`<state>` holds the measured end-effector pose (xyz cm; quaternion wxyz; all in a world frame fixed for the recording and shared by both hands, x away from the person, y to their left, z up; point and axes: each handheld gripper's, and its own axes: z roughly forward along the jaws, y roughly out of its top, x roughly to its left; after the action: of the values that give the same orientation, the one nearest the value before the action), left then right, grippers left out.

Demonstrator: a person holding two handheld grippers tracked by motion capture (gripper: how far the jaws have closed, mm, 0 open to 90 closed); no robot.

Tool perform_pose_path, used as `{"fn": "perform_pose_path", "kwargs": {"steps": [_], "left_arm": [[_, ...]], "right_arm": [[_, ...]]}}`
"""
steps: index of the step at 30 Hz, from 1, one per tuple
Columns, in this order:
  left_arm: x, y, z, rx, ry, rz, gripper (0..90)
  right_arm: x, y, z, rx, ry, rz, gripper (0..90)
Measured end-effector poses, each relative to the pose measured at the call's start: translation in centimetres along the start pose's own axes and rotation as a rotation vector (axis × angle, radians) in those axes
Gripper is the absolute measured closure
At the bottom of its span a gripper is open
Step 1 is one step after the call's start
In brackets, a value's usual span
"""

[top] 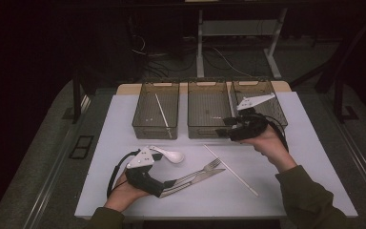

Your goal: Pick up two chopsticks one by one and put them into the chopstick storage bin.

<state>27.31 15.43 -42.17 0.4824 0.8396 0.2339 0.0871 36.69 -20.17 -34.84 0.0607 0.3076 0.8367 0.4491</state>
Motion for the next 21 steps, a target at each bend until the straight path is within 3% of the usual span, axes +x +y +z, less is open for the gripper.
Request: {"fn": "perform_pose_path", "kwargs": {"steps": [7, 21], "left_arm": [[0.0, 0.0, 0.0, 0.001, 0.001, -0.002, 0.0], [0.0, 0.0, -0.1, 0.008, -0.003, 0.010, 0.0]], "right_arm": [[-0.1, -3.2, -1.4, 0.006, 0.005, 0.032, 44.4], [1.3, -8.5, -2.8, 0.121, -0.059, 0.064, 61.4]]}}
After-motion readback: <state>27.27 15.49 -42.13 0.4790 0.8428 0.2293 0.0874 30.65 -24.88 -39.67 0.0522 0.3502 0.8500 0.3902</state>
